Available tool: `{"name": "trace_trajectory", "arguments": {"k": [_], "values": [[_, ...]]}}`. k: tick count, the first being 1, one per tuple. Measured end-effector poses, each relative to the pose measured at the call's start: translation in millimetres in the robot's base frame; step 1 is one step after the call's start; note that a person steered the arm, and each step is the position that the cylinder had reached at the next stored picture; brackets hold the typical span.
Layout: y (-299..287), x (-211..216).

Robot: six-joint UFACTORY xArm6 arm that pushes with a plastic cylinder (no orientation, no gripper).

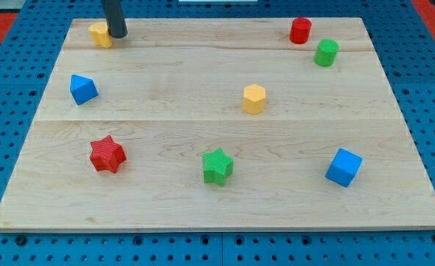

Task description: Move your arm towards red circle

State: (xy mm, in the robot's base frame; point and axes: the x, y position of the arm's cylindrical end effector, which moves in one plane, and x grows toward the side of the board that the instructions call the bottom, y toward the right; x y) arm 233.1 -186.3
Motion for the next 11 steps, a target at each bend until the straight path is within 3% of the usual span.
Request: {"name": "trace_trajectory", "arguments": {"k": [1, 2, 6, 9, 11], "values": [[0, 0], [63, 0], [133, 11], [242, 16], [255, 16]]}}
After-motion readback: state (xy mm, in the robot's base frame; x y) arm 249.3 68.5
